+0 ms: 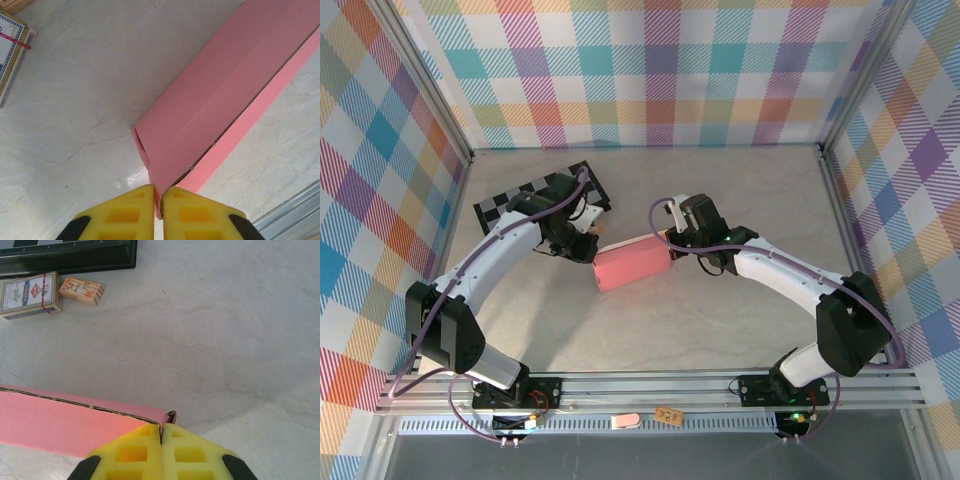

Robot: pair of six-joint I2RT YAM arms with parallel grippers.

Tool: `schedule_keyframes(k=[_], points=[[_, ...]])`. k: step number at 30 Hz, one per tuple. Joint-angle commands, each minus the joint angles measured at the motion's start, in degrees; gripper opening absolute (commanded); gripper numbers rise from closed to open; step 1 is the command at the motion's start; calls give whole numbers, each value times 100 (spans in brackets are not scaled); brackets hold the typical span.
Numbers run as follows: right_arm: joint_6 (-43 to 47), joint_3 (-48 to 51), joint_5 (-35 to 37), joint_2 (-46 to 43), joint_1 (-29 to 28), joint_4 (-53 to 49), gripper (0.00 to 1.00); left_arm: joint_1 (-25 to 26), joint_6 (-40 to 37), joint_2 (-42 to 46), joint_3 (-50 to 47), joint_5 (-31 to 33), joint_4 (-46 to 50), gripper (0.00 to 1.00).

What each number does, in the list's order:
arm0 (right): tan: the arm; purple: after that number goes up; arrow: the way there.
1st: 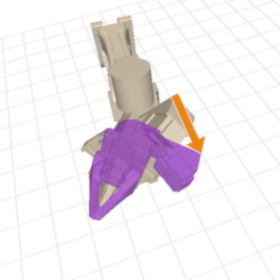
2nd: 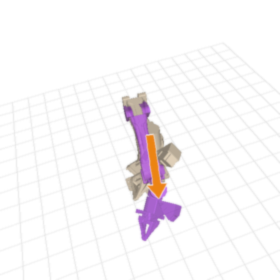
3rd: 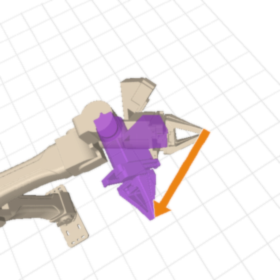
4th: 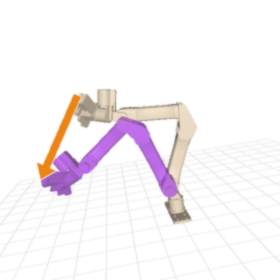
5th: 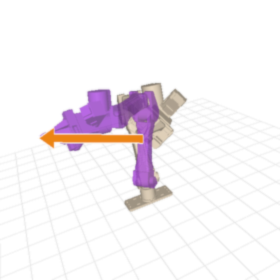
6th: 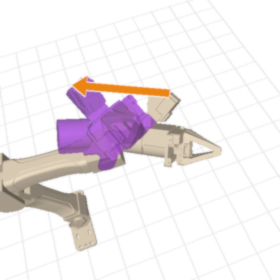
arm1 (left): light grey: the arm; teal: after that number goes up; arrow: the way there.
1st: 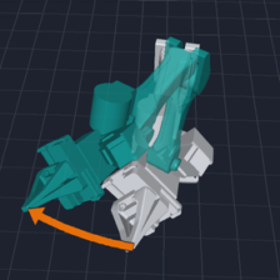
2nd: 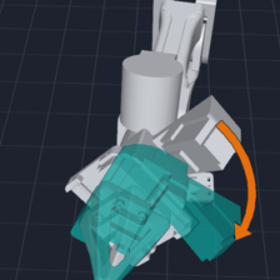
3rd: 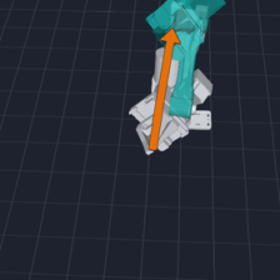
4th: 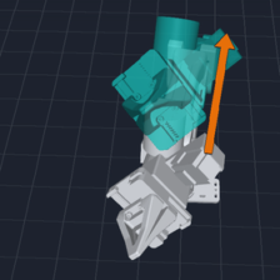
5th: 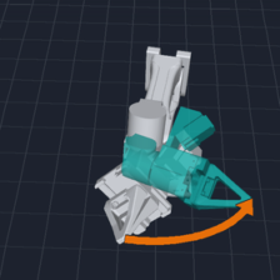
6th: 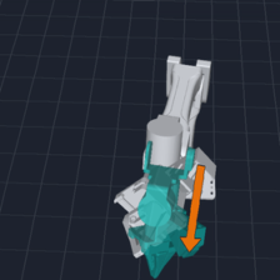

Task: Fold the paper box

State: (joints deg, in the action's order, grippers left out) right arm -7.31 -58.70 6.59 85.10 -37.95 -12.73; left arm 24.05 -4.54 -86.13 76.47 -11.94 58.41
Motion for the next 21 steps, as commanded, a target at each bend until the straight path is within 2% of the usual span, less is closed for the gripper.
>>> schedule_keyframes(k=[1,8,21], points=[[-146,87,49,288,-36,-800,0,-50,292,-13,133,-249,39,8],[-425,73,136,280,-42,-750,0,-41,1002,-2,0,-353,-128,5],[-830,113,457,313,-154,-706,0,7,2784,56,-294,-535,-550,2]])
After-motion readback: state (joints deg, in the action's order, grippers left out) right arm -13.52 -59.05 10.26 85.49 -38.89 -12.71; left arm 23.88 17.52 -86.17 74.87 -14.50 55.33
